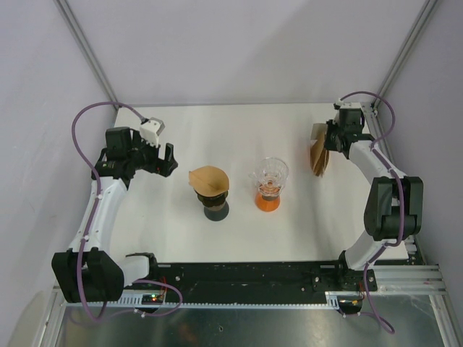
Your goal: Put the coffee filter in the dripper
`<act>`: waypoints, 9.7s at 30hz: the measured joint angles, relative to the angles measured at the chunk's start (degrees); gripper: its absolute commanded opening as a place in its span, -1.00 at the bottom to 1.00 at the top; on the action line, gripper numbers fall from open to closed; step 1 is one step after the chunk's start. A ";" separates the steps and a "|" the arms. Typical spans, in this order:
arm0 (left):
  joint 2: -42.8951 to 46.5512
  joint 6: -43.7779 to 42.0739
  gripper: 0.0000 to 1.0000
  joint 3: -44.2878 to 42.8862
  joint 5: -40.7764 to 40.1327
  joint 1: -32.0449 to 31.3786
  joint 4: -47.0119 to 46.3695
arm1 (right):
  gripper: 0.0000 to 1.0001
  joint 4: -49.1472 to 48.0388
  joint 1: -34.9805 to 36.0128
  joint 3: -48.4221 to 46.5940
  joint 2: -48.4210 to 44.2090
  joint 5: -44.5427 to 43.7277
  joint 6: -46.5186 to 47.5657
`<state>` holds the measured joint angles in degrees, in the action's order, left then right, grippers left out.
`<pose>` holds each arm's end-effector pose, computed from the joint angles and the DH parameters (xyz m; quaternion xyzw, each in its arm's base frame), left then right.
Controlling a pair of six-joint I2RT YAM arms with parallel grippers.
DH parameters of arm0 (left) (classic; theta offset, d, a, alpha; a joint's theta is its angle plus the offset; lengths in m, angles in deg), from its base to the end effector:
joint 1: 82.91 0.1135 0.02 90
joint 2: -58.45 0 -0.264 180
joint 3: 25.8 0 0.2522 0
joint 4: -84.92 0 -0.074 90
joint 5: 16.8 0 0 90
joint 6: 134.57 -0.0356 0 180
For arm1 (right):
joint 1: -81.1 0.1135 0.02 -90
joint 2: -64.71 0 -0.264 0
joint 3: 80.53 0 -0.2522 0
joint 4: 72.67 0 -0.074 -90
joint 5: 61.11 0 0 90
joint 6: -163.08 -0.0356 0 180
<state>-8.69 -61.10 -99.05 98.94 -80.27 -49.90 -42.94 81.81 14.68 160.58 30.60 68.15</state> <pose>0.2510 -0.0039 0.3168 0.2015 0.8621 -0.1285 0.4468 0.3774 0.0057 0.2560 0.0273 0.9088 0.0340 0.4150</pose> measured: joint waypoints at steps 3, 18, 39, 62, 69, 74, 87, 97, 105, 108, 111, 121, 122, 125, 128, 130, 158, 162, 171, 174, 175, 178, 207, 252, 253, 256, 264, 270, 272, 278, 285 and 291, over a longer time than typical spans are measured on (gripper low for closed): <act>0.00 0.00 0.93 0.00 0.00 0.00 0.00 | -0.51 0.09 0.02 0.26 -0.09 -1.55 0.00; 0.00 0.00 0.93 0.00 0.07 0.00 0.02 | -0.26 0.31 2.08 0.85 -2.95 -7.85 0.79; 0.00 -0.02 0.93 -0.02 0.09 0.00 0.00 | -0.50 0.87 8.85 0.85 -3.63 -10.40 2.01; 0.00 -0.02 0.94 0.00 0.09 0.00 0.02 | -0.61 -0.90 9.42 0.85 2.99 -15.02 0.63; 0.00 0.00 0.94 0.00 0.09 0.00 0.02 | -0.84 -2.58 9.40 0.85 4.85 -15.04 0.39; 0.00 -0.02 0.94 0.00 0.09 0.00 0.04 | -0.99 -3.32 9.40 0.85 4.87 -15.02 0.00; 0.98 -0.33 0.98 -0.02 0.07 0.00 0.70 | -1.00 2.91 11.67 0.98 -8.76 -16.98 -2.16; 5.42 -1.95 0.98 -3.76 0.35 -3.41 3.67 | -1.00 7.93 19.65 1.11 -28.37 -20.48 -5.86; 8.09 -3.13 0.96 -12.35 -5.55 -21.22 6.51 | -1.00 7.37 34.93 1.16 -41.57 -24.70 -11.58; 7.32 -3.21 0.96 -16.65 -10.12 -29.97 6.95 | -1.00 6.67 39.39 1.16 -42.12 -25.97 -14.40; 4.52 -3.58 0.96 -22.73 -16.20 -40.89 6.97 | -1.00 5.25 45.00 1.16 -41.13 -27.39 -17.29; -5.90 -7.08 0.99 -30.86 -34.67 -61.86 4.76 | -1.00 -2.64 57.18 2.89 -40.17 -34.47 -22.18; -6.54 -7.54 0.99 -30.86 -35.87 -63.04 4.44 | -1.00 -3.61 57.68 3.34 -40.17 -35.23 -22.62; -7.30 -8.44 0.99 -30.58 -38.71 -65.46 2.75 | -1.00 -6.56 58.49 5.42 -40.44 -36.85 -24.37; -6.54 -10.14 0.92 -28.55 -42.58 -67.25 -1.57 | -1.00 -9.07 58.75 8.07 -41.27 -37.81 -26.71; -5.95 -11.37 0.84 -27.10 -44.98 -68.08 -4.04 | -1.00 -10.97 58.73 9.60 -42.07 -38.45 -28.20; -7.17 -27.65 -0.10 -16.98 -53.90 -71.91 -21.55 | -1.00 -19.82 54.77 14.45 -45.90 -34.34 -39.04; -7.87 -30.73 -0.44 -15.10 -55.93 -72.04 -24.48 | -1.00 -20.68 53.29 15.26 -46.01 -32.74 -40.63; -7.85 -34.36 -0.99 -11.85 -58.66 -73.44 -29.88 | -0.54 -22.05 47.87 16.37 -45.29 -26.01 -41.83; -7.52 -31.74 -0.99 -11.21 -57.88 -72.78 -30.01 | -0.20 -22.16 46.62 16.37 -44.37 -22.56 -40.19; -7.37 -30.62 -0.99 -11.10 -57.33 -72.39 -29.88 | -0.13 -22.03 46.18 16.37 -44.13 -21.84 -39.82; -6.69 -24.37 -1.00 -11.15 -53.16 -68.46 -27.78 | -0.01 -20.87 45.94 16.37 -43.87 -19.17 -37.53; -2.51 0.59 -1.00 -12.31 -36.83 -53.07 -20.02 | -0.10 -24.52 52.57 14.23 -32.02 -35.93 -29.62; -10.19 14.99 0.88 -29.77 -15.43 -54.95 -6.16 | -1.00 42.03 44.24 -31.87 -15.61 -22.25 -20.31; -10.60 14.95 0.83 -29.77 -16.09 -55.19 -6.05 | -1.00 42.01 44.24 -31.87 -15.61 -21.97 -20.37; -11.74 14.51 0.59 -29.79 -18.23 -55.80 -5.77 | -1.00 41.64 44.33 -31.85 -15.63 -20.85 -20.59; -12.63 12.63 -0.22 -29.92 -22.71 -56.13 -5.49 | -1.00 39.65 45.38 -30.84 -15.96 -18.78 -21.35; -12.59 11.02 -0.65 -29.92 -26.12 -56.15 -5.90 | -1.00 40.39 45.40 -30.56 -16.81 -18.53 -21.38; -12.57 10.54 -0.86 -29.92 -27.04 -56.15 -6.05 | -1.00 40.72 45.29 -30.56 -16.94 -18.53 -21.35; -12.46 8.85 -0.99 -29.27 -29.62 -56.08 -6.54 | -1.00 43.10 43.91 -30.56 -17.11 -17.88 -20.81; -12.37 10.12 -1.00 -27.34 -27.80 -54.27 -7.26 | -0.61 44.72 40.94 -28.57 -17.44 -16.72 -19.56; -12.94 16.37 -1.00 -26.86 -24.02 -51.84 -6.82 | -0.41 36.92 39.91 -16.81 -22.36 -16.76 -18.73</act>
<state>-21.63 -44.73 -125.91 74.92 -132.12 -56.72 -6.02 121.72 -2.13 138.22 13.84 49.42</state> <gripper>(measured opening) 0.006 0.263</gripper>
